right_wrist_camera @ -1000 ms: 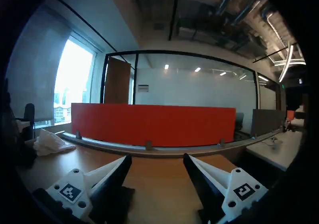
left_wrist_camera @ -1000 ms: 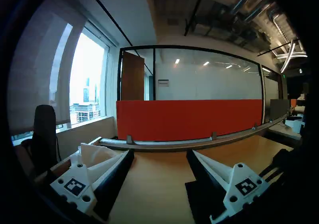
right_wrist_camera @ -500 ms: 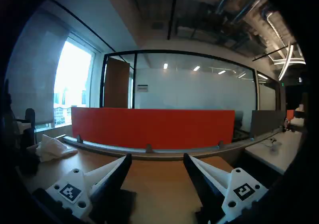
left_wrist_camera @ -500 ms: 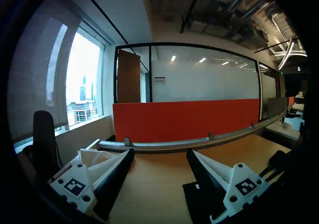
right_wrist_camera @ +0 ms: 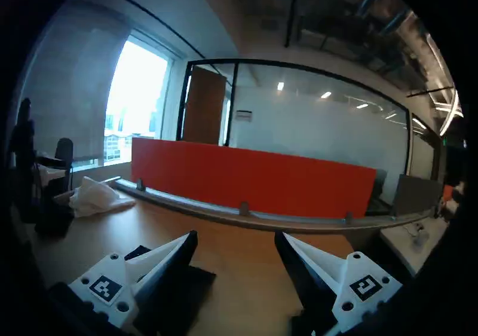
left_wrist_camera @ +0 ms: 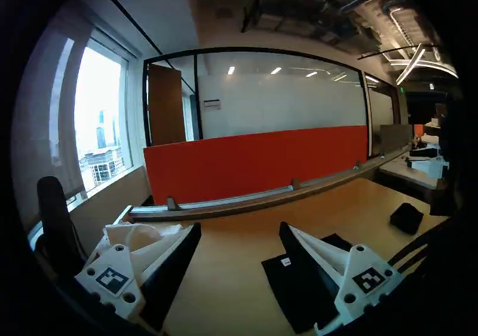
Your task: Fold towel
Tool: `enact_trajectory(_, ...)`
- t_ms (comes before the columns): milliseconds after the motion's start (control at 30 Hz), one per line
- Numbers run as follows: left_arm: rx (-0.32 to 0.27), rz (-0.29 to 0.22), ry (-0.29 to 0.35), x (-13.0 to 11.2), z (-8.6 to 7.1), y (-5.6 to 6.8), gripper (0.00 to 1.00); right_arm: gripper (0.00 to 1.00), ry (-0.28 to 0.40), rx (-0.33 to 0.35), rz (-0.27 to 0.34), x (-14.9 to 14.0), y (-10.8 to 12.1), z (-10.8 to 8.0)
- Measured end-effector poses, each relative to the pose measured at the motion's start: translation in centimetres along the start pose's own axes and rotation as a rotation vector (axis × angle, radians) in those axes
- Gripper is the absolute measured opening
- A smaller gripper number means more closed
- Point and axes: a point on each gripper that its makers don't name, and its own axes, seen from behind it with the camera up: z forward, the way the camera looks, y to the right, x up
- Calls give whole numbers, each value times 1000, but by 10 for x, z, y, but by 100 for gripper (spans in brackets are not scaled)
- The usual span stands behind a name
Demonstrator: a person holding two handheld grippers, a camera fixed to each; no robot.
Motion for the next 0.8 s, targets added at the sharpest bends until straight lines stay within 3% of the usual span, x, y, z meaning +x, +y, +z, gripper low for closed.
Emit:
enact_trajectory(433, -168, 42, -78, -18, 3, 29, 97, 100, -97, 210, -72, -12, -41, 2)
enact_trajectory(800, -238, 53, -140, -50, 3, 47, 97, 100, -172, 283, -94, -42, -58, 2)
